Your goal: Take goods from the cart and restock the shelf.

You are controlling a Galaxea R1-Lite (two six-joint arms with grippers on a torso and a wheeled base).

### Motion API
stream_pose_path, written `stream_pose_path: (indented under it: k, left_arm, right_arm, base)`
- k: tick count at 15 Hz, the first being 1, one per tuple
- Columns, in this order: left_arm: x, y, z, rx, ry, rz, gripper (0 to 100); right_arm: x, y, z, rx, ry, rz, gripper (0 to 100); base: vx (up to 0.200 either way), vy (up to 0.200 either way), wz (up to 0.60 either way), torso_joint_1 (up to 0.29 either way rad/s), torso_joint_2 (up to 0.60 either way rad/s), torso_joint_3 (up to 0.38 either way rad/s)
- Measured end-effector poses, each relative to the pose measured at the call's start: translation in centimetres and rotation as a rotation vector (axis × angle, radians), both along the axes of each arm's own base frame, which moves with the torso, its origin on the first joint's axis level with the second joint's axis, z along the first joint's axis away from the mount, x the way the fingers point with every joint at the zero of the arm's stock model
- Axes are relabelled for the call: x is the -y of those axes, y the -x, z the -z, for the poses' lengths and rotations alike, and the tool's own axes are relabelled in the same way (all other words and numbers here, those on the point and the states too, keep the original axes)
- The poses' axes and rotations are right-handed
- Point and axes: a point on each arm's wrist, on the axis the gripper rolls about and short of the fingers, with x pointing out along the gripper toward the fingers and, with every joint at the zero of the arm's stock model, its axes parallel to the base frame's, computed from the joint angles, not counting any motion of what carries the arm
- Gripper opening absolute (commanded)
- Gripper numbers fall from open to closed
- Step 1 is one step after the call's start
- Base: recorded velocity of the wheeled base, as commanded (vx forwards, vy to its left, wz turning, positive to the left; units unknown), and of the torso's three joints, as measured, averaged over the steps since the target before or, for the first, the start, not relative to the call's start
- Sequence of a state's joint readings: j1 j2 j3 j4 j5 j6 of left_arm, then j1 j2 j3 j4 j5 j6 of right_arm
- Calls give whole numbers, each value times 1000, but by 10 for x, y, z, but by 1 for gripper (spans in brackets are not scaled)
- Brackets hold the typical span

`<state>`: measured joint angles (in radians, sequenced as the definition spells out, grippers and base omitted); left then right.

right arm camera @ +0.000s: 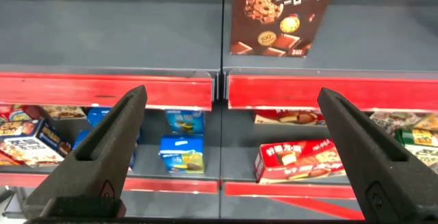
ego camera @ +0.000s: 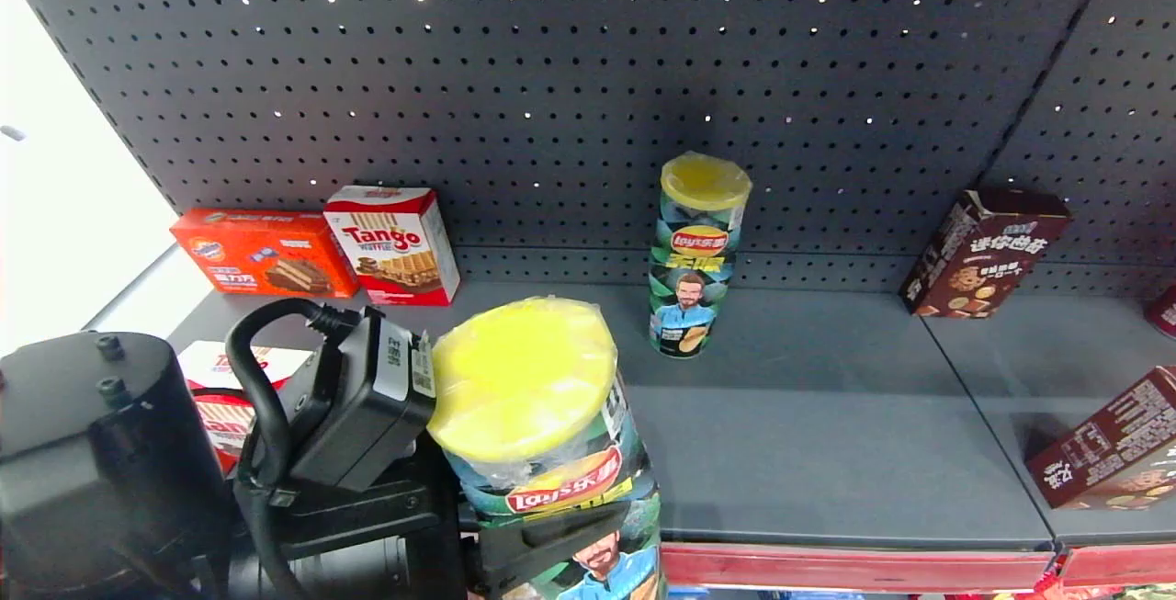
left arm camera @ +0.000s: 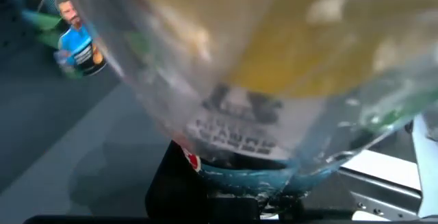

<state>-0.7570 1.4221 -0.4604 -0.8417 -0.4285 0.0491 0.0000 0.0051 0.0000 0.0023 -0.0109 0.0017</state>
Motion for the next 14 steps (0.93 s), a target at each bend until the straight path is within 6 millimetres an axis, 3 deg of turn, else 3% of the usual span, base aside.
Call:
stream_pose_path:
  k: [4,6,14]
  left_arm:
    - [-2,1,5,-14,-13,-5,0]
    - [-3,1,5,-13,-12,-7,0]
    - [-13,-8,4,-12,-10,-71,0]
  right_arm:
    - [0,0,0,1,0,0,100]
    - [0,0,0,1,0,0,100]
    - [0,0,0,1,0,0,100]
  base:
    - [0,0,0,0,0,0]
    - [0,0,-600,5,2,5]
    - [0,0,0,0,0,0]
